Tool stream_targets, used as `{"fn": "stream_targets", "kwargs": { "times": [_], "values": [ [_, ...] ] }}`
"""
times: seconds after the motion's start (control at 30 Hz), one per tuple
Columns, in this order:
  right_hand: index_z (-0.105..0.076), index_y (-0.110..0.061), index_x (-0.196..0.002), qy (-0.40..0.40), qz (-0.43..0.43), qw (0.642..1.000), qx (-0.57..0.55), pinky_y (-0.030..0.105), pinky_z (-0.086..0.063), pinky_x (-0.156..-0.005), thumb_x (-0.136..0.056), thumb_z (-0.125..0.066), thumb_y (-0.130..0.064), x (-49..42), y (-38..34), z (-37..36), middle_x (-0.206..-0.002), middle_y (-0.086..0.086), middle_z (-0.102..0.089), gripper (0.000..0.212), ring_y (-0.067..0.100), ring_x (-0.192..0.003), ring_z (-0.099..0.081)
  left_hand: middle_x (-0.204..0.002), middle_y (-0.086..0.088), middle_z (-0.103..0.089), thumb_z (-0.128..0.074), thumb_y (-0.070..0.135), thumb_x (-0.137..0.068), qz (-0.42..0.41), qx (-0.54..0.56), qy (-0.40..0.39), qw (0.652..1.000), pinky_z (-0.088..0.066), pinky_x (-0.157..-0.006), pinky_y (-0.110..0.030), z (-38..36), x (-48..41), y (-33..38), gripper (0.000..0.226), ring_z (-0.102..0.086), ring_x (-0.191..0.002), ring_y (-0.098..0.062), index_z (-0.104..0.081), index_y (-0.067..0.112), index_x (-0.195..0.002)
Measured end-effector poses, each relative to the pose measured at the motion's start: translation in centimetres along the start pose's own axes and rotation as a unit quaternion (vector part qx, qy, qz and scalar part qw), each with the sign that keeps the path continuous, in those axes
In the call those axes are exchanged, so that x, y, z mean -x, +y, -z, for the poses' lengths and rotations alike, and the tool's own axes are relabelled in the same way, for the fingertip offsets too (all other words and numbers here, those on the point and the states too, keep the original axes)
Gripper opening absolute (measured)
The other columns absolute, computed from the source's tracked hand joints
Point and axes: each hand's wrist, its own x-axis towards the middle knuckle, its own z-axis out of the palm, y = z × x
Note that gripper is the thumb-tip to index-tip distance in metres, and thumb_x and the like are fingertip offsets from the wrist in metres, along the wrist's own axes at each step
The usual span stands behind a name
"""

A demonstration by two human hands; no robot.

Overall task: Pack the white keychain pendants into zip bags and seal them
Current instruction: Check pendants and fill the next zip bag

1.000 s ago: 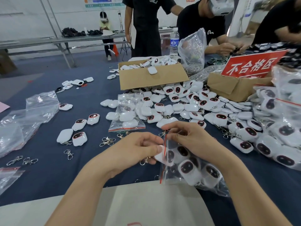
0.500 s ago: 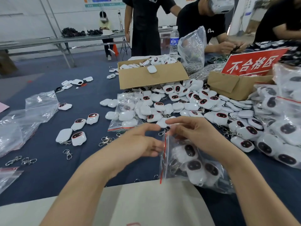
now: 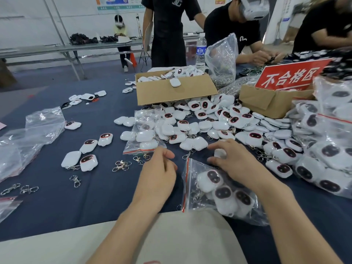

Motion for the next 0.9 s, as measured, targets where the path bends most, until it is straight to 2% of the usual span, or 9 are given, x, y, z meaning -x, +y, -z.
{"fn": "stream_targets", "kwargs": {
  "times": [0.07,0.13,0.2,0.3,0.37,0.5,0.67,0.83,0.9],
  "values": [
    [-0.06,-0.035,-0.131,0.008,0.0,0.999,-0.041,0.021,-0.043,-0.084,-0.091,-0.072,-0.034,-0.1,0.4,0.0,-0.129,-0.004,-0.053,0.041,0.014,-0.111,-0.056,-0.077,0.025,-0.067,-0.042,0.006,-0.096,0.014,0.042,0.02,0.999,-0.046,-0.072,-0.029,0.1,-0.2,-0.5,0.032,-0.064,-0.077,-0.011,-0.053,0.035,-0.093],
    [-0.06,-0.034,-0.131,0.037,0.013,0.994,-0.099,0.009,-0.039,-0.067,-0.092,-0.071,-0.028,-0.3,1.0,-0.1,-0.113,-0.011,-0.057,0.041,0.001,-0.094,-0.057,-0.079,0.02,-0.069,-0.041,0.005,-0.097,0.015,0.08,0.031,0.996,-0.048,-0.071,-0.031,0.2,-0.4,-0.8,0.033,-0.062,-0.071,-0.008,-0.056,0.034,-0.096],
    [-0.057,-0.035,-0.133,0.071,0.022,0.983,-0.168,0.005,-0.041,-0.063,-0.096,-0.067,-0.022,-0.5,1.3,0.0,-0.101,-0.022,-0.058,0.041,-0.009,-0.089,-0.057,-0.082,0.018,-0.07,-0.042,0.005,-0.098,0.006,0.102,0.033,0.994,-0.047,-0.068,-0.032,0.1,-0.4,-0.8,0.033,-0.061,-0.064,-0.001,-0.058,0.034,-0.098],
    [-0.059,-0.039,-0.126,0.108,0.06,0.958,-0.259,0.01,-0.045,-0.073,-0.098,-0.064,-0.018,-0.8,1.0,0.1,-0.114,-0.013,-0.063,0.036,-0.002,-0.096,-0.062,-0.087,0.017,-0.071,-0.044,0.008,-0.1,-0.014,0.129,0.034,0.991,-0.046,-0.067,-0.03,0.0,-0.2,-0.6,0.031,-0.062,-0.065,0.001,-0.061,0.034,-0.1],
    [-0.064,-0.041,-0.117,0.104,0.101,0.931,-0.336,0.015,-0.052,-0.079,-0.095,-0.067,-0.013,-0.9,0.7,0.4,-0.11,-0.009,-0.068,0.035,0.008,-0.098,-0.066,-0.089,0.015,-0.072,-0.047,0.014,-0.103,-0.029,0.164,0.033,0.985,-0.049,-0.063,-0.026,0.0,-0.2,-0.5,0.025,-0.062,-0.068,-0.001,-0.064,0.032,-0.103],
    [-0.062,-0.033,-0.126,0.028,0.156,0.876,-0.456,0.029,-0.057,-0.088,-0.086,-0.066,-0.022,-0.5,0.1,0.8,-0.103,-0.003,-0.074,0.042,0.016,-0.097,-0.069,-0.09,0.005,-0.075,-0.048,0.025,-0.106,-0.054,0.238,-0.003,0.97,-0.052,-0.061,-0.018,0.4,-0.2,0.0,0.019,-0.063,-0.074,-0.006,-0.067,0.022,-0.107],
    [-0.059,-0.023,-0.131,-0.039,0.166,0.814,-0.555,0.026,-0.057,-0.082,-0.088,-0.058,-0.017,0.1,-1.1,1.3,-0.104,-0.002,-0.075,0.044,0.013,-0.099,-0.07,-0.092,-0.002,-0.076,-0.056,0.05,-0.093,-0.057,0.316,-0.061,0.945,-0.053,-0.063,-0.02,0.8,-0.2,0.1,0.032,-0.065,-0.077,-0.009,-0.074,0.026,-0.102],
    [-0.06,-0.025,-0.129,-0.027,0.163,0.846,-0.506,0.036,-0.057,-0.096,-0.102,-0.052,-0.007,0.8,-5.2,-1.9,-0.117,-0.003,-0.074,0.033,0.024,-0.111,-0.068,-0.091,0.0,-0.074,-0.071,0.054,-0.081,-0.061,0.368,-0.095,0.923,-0.054,-0.064,-0.022,0.8,-0.3,0.2,0.027,-0.067,-0.079,-0.012,-0.074,0.035,-0.1],
    [-0.062,-0.024,-0.126,-0.016,0.168,0.853,-0.493,0.034,-0.057,-0.096,-0.103,-0.053,-0.01,0.9,-6.3,-3.0,-0.119,-0.006,-0.073,0.028,0.019,-0.112,-0.068,-0.092,-0.002,-0.073,-0.076,0.052,-0.079,-0.052,0.394,-0.096,0.912,-0.054,-0.063,-0.024,0.8,-0.4,0.1,0.034,-0.067,-0.079,-0.015,-0.073,0.03,-0.104]
  ]
}}
